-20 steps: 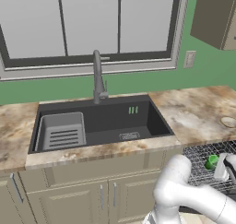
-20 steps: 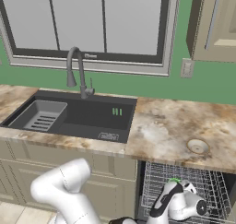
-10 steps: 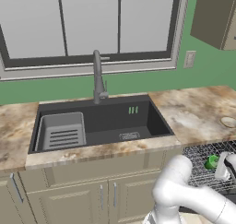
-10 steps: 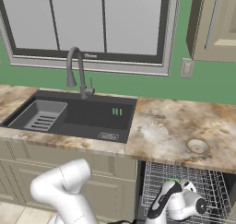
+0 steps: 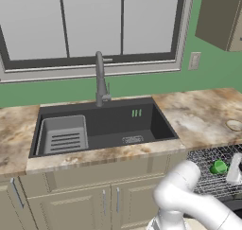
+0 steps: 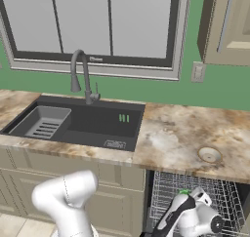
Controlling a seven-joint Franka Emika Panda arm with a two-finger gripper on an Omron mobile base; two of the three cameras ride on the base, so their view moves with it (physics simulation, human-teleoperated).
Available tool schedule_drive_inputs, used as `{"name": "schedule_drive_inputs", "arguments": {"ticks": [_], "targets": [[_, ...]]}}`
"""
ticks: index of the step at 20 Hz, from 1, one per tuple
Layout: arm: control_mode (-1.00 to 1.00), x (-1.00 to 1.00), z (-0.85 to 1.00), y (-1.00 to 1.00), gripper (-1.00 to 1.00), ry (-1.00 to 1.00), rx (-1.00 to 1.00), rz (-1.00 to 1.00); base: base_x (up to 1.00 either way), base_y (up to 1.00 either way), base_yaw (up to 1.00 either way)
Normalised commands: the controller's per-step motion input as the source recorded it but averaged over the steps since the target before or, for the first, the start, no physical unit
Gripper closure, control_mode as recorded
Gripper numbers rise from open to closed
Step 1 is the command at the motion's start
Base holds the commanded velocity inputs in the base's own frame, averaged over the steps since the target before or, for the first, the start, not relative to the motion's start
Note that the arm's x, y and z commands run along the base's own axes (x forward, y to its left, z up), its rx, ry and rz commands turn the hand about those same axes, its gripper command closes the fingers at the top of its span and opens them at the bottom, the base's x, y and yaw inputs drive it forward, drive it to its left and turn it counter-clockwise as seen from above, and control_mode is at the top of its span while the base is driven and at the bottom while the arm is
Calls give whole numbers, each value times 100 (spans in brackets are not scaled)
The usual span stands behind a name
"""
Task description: Pick up the cup and bowl from the counter, place them in the dishwasher, and close the dishwasher door.
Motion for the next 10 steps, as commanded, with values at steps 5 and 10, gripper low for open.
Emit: {"name": "schedule_drive_inputs", "arguments": {"ticks": [5, 10], "targets": [[-100, -29, 43, 0, -100, -5, -1, 0, 0, 0, 0], [-100, -6, 43, 0, -100, 0, -8, 0, 0, 0, 0]]}}
